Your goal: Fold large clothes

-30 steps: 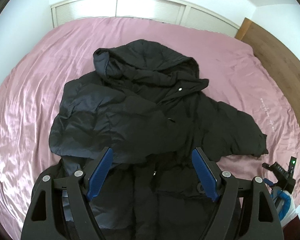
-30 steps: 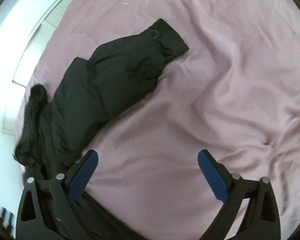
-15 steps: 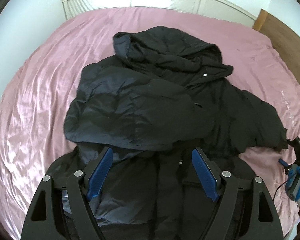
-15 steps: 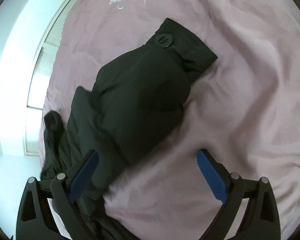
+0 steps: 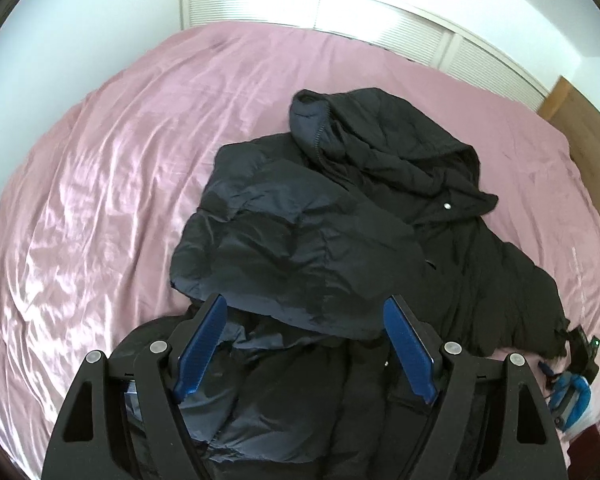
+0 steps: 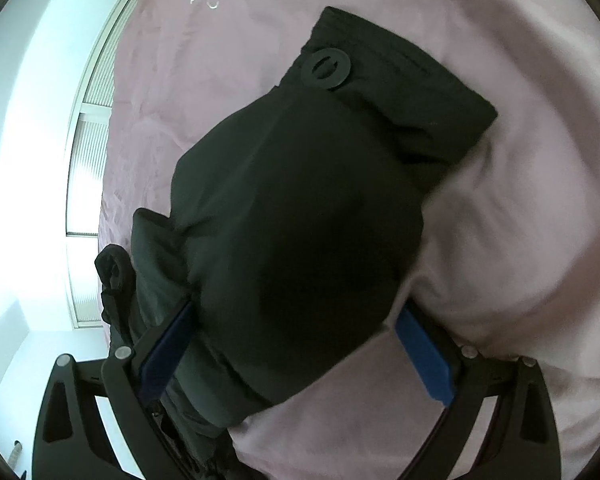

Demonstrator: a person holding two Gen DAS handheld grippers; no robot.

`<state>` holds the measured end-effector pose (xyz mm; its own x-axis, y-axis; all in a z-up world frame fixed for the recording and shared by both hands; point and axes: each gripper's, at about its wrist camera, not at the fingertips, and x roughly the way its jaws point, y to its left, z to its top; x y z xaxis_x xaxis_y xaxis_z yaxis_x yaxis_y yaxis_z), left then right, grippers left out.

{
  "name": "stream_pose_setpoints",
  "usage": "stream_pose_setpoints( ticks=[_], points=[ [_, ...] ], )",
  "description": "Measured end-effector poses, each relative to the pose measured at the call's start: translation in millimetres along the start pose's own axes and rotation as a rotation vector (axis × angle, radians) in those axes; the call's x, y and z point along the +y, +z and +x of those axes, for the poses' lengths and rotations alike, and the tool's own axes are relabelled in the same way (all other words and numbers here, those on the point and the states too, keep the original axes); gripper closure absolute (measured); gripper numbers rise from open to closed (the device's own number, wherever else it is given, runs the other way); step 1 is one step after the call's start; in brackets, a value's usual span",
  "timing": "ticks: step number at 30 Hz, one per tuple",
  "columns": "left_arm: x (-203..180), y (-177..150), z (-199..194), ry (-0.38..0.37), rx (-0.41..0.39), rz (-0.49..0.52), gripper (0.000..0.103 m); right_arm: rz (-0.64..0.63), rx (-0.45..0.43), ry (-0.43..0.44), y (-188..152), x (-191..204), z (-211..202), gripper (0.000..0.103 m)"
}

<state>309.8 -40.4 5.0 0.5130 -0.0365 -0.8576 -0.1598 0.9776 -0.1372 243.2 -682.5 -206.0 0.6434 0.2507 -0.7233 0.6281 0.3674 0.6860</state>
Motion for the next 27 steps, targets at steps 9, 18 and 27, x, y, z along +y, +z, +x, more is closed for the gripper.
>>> stream_pose_setpoints(
  ticks=[9, 18, 27],
  points=[
    [-6, -24, 15, 0.011, 0.062, 0.012, 0.023, 0.003, -0.001, 0.032, 6, -4, -2, 0.017],
    [-14, -37, 22, 0.017, 0.090, 0.080, 0.023, 0.011, -0.020, 0.064, 13, -5, -8, 0.060],
    [-3, -38, 23, 0.008, 0.094, 0.075, 0.023, -0.073, -0.067, 0.062, 11, 17, -29, 0.082]
  ],
)
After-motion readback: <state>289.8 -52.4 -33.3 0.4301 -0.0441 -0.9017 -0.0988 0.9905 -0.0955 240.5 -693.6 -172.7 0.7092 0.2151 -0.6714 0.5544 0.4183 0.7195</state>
